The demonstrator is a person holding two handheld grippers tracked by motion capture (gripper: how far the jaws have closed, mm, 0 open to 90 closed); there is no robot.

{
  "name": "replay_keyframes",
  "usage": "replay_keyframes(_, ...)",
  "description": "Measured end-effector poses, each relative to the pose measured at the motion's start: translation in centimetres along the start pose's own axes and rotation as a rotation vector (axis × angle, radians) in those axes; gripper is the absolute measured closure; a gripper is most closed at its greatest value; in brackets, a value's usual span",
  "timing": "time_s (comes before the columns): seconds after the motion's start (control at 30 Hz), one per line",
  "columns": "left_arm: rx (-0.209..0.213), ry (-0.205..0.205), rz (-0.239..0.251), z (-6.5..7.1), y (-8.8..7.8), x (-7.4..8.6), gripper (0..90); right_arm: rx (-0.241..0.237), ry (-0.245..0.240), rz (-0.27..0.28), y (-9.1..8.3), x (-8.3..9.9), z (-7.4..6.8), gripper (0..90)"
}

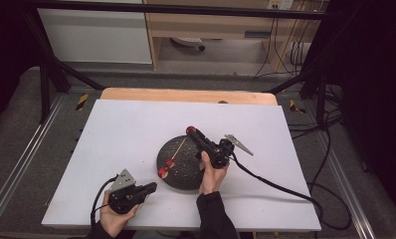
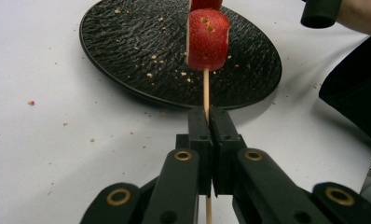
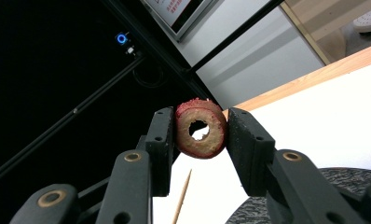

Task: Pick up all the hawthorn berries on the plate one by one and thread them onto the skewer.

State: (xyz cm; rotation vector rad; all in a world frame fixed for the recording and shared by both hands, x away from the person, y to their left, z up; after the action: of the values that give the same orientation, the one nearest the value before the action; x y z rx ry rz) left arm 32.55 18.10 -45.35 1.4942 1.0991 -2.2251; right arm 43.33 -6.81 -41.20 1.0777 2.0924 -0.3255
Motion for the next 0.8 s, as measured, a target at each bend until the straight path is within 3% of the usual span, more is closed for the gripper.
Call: replay_keyframes(0.8,0.002,-0.027,0.014,0.4,0.5,-0.2,88.3,-0.020,0.029,0.007,0.0,1.2,0.1,62.8)
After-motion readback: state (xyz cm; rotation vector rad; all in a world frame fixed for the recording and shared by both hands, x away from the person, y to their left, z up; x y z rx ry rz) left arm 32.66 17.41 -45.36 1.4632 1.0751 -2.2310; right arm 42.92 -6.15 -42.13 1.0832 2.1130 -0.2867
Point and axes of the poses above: each handheld gripper's, and its own axes: y roughly forward along the jaws, x roughly out of its underside, z roughly to its right, the point moved 3 cm from there along y, roughly forward along the jaws, and after that the axes turned 4 degrees about z, right-handed, at the moved point
